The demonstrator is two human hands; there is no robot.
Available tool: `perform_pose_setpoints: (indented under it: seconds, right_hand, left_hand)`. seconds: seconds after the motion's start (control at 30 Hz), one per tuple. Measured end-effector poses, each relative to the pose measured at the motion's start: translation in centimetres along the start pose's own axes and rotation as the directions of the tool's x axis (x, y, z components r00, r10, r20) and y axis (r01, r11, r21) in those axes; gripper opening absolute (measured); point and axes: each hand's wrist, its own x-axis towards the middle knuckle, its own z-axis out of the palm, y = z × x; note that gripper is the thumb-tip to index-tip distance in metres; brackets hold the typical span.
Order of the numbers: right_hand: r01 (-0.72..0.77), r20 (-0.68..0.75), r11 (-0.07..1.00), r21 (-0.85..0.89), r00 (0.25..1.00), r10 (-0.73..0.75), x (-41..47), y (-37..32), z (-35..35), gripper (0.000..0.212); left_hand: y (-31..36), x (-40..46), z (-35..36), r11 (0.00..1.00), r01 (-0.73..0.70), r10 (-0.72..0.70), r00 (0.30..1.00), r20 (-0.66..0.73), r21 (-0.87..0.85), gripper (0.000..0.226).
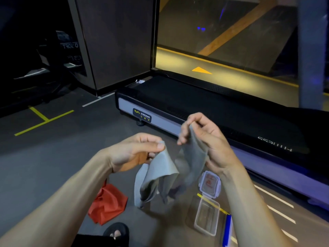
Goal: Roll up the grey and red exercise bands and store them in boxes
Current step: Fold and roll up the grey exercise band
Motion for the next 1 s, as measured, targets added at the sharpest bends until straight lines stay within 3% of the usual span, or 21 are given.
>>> perform_pose_setpoints:
  seconds: [0.13,0.2,0.27,0.4,0.7,0.83,0.9,1.0]
  right_hand:
    - [-0.029,0.172,0.934,-0.357,0.980,0.096,-0.2,0.5,0.7,0.008]
    - [-0.078,0.184,0.896,-0.436,0.967,0.174,-0.4,0.8,0.7,0.010]
    - [-0.108,0.174,0.878,-0.467,0.962,0.211,-0.5,0.8,0.6,0.010]
    - [-0.132,0.166,0.833,-0.537,0.952,0.258,-0.7,0.9,0.2,0.006]
    - [-0.088,0.161,0.733,-0.674,0.952,0.262,-0.6,0.8,0.2,0.006]
    - [-0.127,0.143,0.838,-0.531,0.961,0.236,-0.7,0.2,-0.1,0.003]
    - [-0.142,0.103,0.932,-0.332,0.977,0.186,-0.7,0.0,-0.1,0.004]
    - [-0.095,0.013,0.995,-0.032,0.995,0.095,-0.2,-0.6,-0.8,0.016]
  left_hand:
    - [0.1,0.2,0.2,0.987,-0.049,0.049,0.999,0.004,0.155,0.021]
    - [0.0,0.3,0.1,0.963,-0.050,0.047,0.999,0.015,0.265,0.033]
    - [0.0,0.4,0.1,0.919,-0.061,0.056,0.998,0.025,0.389,0.053]
    - [0.3,0.0,0.2,0.870,-0.084,0.049,0.995,0.084,0.486,0.034]
    - [0.4,-0.1,-0.1,0.855,-0.060,0.023,0.997,0.077,0.515,0.036]
    - [0.2,-0.1,-0.4,0.885,-0.078,0.025,0.993,0.119,0.459,0.022]
    - [-0.1,-0.1,-0.3,0.916,-0.026,-0.040,0.987,0.157,0.401,0.013]
    - [-1.7,0.2,-0.4,0.881,0.028,-0.113,0.982,0.154,0.472,0.027]
